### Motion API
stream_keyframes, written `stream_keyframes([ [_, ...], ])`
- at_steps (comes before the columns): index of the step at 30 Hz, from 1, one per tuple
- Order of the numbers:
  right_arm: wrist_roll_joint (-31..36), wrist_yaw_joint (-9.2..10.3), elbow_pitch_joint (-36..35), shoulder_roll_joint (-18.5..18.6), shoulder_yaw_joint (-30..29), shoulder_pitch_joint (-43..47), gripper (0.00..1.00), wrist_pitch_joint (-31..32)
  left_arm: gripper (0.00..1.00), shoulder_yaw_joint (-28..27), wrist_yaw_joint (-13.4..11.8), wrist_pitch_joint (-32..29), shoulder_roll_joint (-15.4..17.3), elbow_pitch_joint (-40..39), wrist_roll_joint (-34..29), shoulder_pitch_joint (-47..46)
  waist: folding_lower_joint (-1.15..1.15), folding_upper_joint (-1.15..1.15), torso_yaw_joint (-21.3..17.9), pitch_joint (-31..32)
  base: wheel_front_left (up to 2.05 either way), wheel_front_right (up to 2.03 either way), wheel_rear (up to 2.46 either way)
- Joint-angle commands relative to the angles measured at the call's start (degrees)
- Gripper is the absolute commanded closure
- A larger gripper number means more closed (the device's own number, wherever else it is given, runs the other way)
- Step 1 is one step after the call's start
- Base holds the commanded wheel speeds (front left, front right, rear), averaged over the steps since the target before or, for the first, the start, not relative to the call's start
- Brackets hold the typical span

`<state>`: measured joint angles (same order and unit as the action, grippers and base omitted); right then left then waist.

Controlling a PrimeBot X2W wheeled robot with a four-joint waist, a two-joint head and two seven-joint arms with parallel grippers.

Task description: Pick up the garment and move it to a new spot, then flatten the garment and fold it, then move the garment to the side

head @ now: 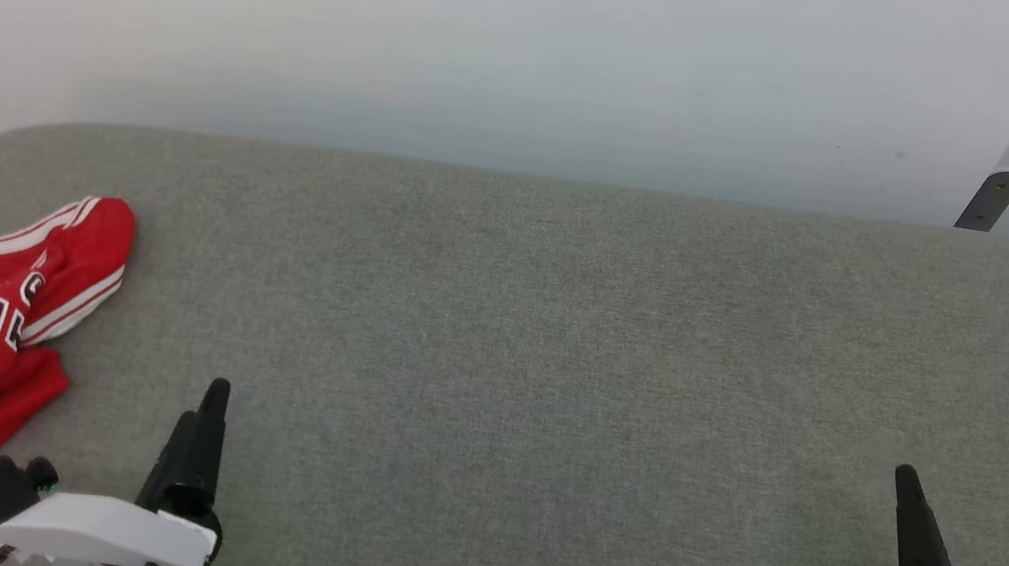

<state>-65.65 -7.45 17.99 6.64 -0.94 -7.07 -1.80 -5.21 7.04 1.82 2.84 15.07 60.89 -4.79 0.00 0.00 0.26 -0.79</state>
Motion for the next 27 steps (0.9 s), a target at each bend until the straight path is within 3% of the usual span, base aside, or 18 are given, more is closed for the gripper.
stream_keyframes([
  [1, 2.97, -0.03, -0.74, 0.72, 0.59, -1.99, 0.0, -0.58, 0.0, -0.02, -0.14, 0.58, 0.09, -0.98, -2.4, -1.32, 0.0, 0.0, 0.0, 0.04, 0.0, 0.0, 0.0],
  [16, 17.72, -0.03, -1.47, 0.96, 0.89, -2.49, 0.0, -3.53, 0.0, 1.76, -2.07, 3.54, 0.25, -2.12, -19.18, 0.04, 0.0, 0.0, 0.04, 0.01, 0.0, 0.0, 0.0],
  [27, 26.2, -0.04, -2.19, 1.1, 0.64, -2.73, 0.0, -5.43, 0.0, 3.47, -3.04, 5.44, 1.0, -2.45, -27.68, 0.14, 0.0, 0.0, 0.02, -0.28, 0.0, 0.0, 0.0],
])
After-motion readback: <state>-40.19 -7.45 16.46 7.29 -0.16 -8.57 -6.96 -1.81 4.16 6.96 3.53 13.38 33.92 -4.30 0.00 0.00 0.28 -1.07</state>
